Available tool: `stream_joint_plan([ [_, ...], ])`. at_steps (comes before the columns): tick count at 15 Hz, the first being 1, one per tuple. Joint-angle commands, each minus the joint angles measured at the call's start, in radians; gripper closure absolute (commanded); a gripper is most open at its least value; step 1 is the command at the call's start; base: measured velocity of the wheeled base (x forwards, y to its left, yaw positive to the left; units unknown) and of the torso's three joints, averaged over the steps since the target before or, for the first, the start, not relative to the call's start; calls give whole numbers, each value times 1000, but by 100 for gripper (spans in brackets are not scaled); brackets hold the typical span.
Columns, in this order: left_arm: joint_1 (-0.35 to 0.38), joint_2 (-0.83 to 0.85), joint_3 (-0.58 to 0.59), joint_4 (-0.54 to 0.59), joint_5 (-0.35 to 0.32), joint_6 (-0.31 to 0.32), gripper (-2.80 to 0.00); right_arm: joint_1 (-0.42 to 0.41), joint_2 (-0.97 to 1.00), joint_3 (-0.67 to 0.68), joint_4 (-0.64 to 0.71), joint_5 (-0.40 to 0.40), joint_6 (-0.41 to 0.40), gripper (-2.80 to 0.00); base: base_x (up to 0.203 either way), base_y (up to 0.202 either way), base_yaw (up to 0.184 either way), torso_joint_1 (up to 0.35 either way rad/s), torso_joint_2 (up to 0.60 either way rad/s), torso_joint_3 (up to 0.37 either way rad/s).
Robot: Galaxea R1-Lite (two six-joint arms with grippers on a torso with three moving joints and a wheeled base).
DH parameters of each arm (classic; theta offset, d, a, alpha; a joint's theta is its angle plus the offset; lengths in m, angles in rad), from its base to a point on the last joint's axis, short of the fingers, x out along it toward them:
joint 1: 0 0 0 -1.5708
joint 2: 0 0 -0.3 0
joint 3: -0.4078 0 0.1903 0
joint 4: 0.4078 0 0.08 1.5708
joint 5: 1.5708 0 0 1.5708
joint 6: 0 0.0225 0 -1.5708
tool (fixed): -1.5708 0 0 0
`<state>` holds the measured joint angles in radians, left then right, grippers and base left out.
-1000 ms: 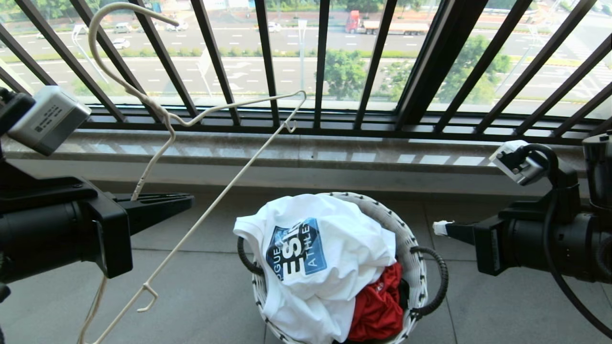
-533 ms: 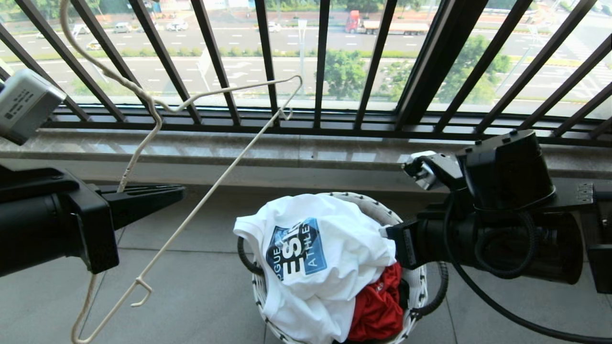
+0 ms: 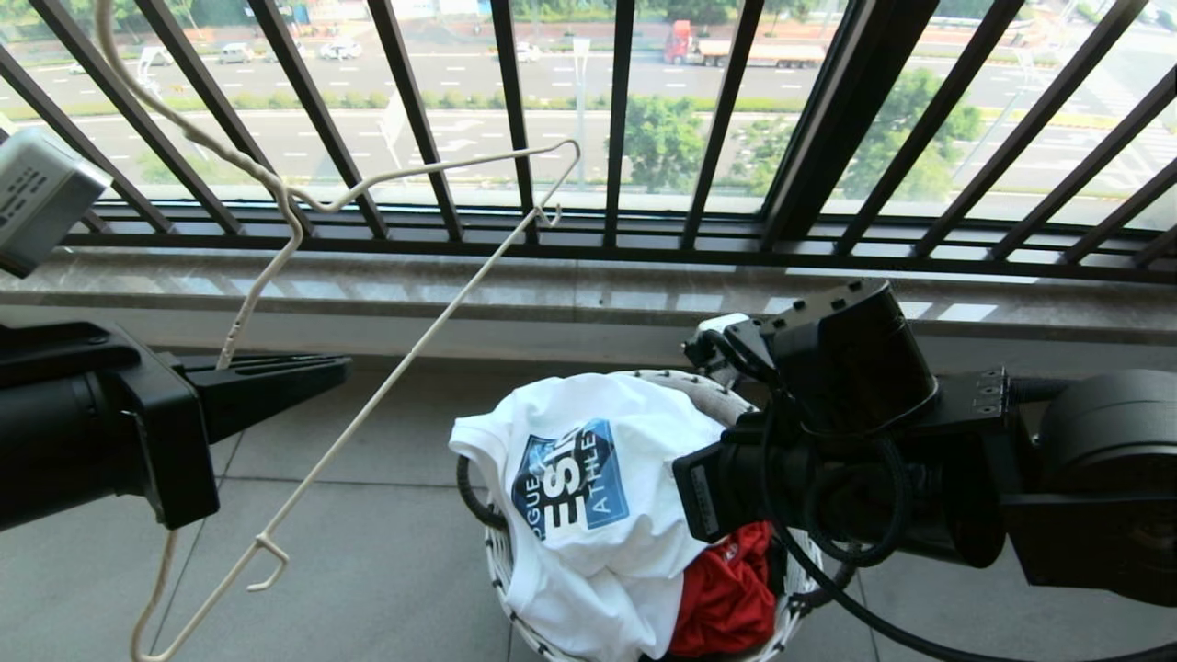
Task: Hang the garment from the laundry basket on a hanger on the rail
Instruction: Pick up clothes from the basket
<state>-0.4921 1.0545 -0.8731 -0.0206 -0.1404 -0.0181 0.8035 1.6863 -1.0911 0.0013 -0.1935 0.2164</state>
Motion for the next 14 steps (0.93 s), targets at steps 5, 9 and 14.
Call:
stream_joint_plan([
  [5,0,2,2,-1,-1,1,0,28,56,-30,-3,-62,-3,-280,0,0,0,0,0,0],
  [9,1,-1,2,-1,4,0,0,51,152,-95,-30,-168,-57,-280,0,0,0,0,0,0],
  [14,1,1,3,-1,5,1,0,45,220,-87,-191,-207,-218,-280,0,0,0,0,0,0],
])
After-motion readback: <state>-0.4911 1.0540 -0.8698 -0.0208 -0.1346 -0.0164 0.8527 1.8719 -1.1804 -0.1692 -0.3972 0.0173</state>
